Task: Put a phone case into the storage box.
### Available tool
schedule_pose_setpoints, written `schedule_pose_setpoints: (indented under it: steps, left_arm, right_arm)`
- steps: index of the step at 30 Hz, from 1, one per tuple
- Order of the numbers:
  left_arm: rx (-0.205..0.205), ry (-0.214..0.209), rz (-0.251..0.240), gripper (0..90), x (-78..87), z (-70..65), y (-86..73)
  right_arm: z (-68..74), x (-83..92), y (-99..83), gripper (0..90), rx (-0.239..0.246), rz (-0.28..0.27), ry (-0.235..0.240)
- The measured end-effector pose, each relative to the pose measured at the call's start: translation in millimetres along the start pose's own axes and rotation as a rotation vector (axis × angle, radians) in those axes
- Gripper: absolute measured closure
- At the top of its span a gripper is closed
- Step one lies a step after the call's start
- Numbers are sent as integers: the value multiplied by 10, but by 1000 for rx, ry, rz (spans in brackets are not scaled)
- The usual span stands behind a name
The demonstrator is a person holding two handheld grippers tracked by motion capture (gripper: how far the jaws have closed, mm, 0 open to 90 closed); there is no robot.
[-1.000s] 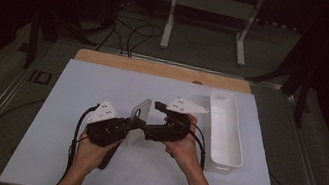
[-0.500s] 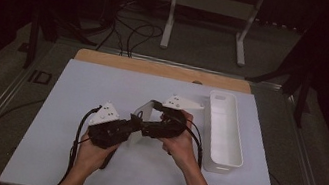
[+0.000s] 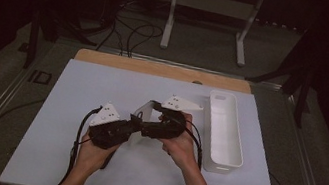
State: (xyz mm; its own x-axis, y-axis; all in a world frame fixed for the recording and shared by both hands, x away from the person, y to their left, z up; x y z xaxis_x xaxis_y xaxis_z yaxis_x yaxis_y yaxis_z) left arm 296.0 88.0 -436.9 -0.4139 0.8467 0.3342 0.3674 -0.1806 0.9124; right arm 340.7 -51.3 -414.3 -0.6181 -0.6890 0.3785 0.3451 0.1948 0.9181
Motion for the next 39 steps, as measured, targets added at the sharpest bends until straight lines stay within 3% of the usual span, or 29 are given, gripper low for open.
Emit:
schedule_pose_setpoints:
  steps: [3,4,5,9,10,11,13,14,16,18,21,26,32,39]
  left_arm:
    - [2,9,-2,679,10,11,-6]
    - [6,11,-3,679,16,16,-11]
    - [2,24,2,563,27,22,-23]
    - [6,47,3,349,45,33,-38]
    - [8,65,7,349,53,41,-46]
    - [11,86,5,257,75,58,-61]
    - [16,92,1,230,91,68,-71]
    - [18,114,-5,153,116,86,-85]
    - [17,135,-9,137,175,128,-123]
    - [15,147,-4,64,190,144,-137]
    - [8,171,-6,34,258,186,-185]
    - [16,255,3,12,368,304,-314]
    - [-4,265,-19,2,478,339,-441]
    - [-7,320,-26,2,587,416,-602]
  right_arm:
    - [-2,3,2,168,-2,-1,-4]
    - [-2,3,2,168,-2,-1,-4]
    - [-10,8,7,169,-2,-5,-10]
    - [-31,16,13,168,-8,-7,-23]
    - [-31,16,13,168,-8,-7,-23]
    - [-50,15,10,168,-10,3,-39]
    - [-58,11,8,168,-15,-1,-40]
    - [-75,13,6,168,-22,1,-41]
    - [-83,19,6,168,-16,5,-52]
    - [-85,20,7,168,-17,3,-53]
    - [-95,22,8,168,-12,10,-64]
    - [-100,26,6,168,-2,9,-76]
    - [-133,53,19,167,-4,7,-92]
    - [-179,62,20,167,-11,7,-102]
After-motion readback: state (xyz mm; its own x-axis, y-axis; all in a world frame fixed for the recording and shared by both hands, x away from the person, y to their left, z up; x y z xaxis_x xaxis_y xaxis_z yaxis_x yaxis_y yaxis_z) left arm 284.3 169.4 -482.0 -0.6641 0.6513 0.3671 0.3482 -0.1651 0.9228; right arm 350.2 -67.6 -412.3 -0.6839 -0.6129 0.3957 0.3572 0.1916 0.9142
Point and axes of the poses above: each handheld gripper's, and its own axes: x roughly backward along the jaws, y roughly out of its top, z roughly to its left, the point moved 4 cm from there along -x, roughly forward along the jaws, and after that the axes turned 12 degrees about -y, right-handed, at the moved point
